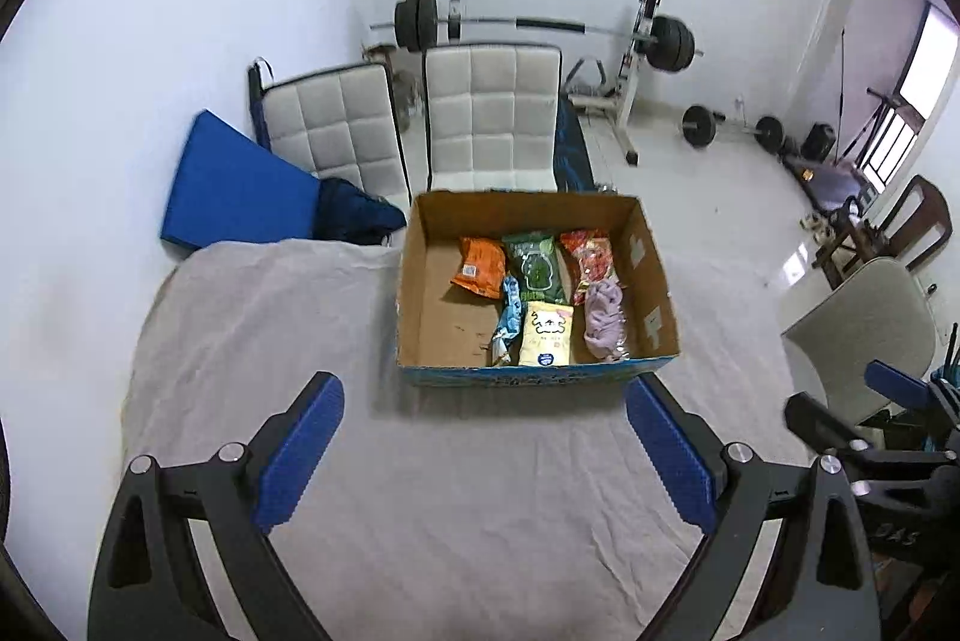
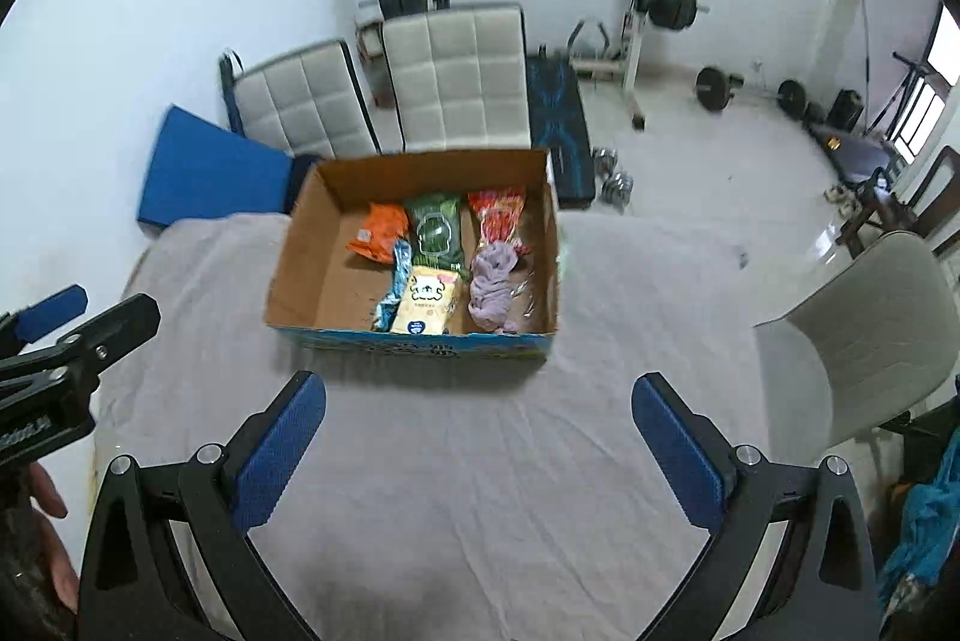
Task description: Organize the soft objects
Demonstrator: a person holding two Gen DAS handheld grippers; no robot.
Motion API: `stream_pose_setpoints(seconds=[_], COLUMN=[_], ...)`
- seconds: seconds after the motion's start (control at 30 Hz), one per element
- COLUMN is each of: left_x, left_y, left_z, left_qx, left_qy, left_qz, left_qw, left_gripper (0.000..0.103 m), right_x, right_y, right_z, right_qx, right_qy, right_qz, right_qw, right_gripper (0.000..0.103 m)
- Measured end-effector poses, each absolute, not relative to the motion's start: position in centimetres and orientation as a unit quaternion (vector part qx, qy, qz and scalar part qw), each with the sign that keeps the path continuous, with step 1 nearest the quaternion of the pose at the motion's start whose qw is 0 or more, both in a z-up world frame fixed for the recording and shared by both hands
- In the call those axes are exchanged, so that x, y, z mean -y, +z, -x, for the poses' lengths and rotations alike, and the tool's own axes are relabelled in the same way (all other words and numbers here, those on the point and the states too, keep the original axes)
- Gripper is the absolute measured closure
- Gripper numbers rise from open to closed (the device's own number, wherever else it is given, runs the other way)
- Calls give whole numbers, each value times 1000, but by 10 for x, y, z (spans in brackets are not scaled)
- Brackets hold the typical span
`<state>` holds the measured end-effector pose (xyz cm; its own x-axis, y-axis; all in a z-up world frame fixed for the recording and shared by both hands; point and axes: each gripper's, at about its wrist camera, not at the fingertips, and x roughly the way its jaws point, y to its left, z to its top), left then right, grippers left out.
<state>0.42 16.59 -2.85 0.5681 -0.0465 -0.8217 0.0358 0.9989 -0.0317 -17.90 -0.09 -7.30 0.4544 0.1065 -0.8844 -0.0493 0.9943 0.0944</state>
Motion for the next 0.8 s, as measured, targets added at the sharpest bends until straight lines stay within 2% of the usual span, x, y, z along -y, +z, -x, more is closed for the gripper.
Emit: stream_pose_setpoints(seconds=[0.37, 0.8], left_x=[-174, -167], left_y=[26, 35], left_z=[49, 63], left_qx=[-421, -411], left_qy=[-3, 8], left_qz=[16, 6], left_qw=[907, 912], left_gripper=[6, 6], right_x=[26, 20], right_y=[34, 69], right_z=[257, 272], right_qx=[-471, -445], right_qy=[29, 17], right_qz=[-52, -38], right_qw=[880, 894], right_gripper=[0, 0])
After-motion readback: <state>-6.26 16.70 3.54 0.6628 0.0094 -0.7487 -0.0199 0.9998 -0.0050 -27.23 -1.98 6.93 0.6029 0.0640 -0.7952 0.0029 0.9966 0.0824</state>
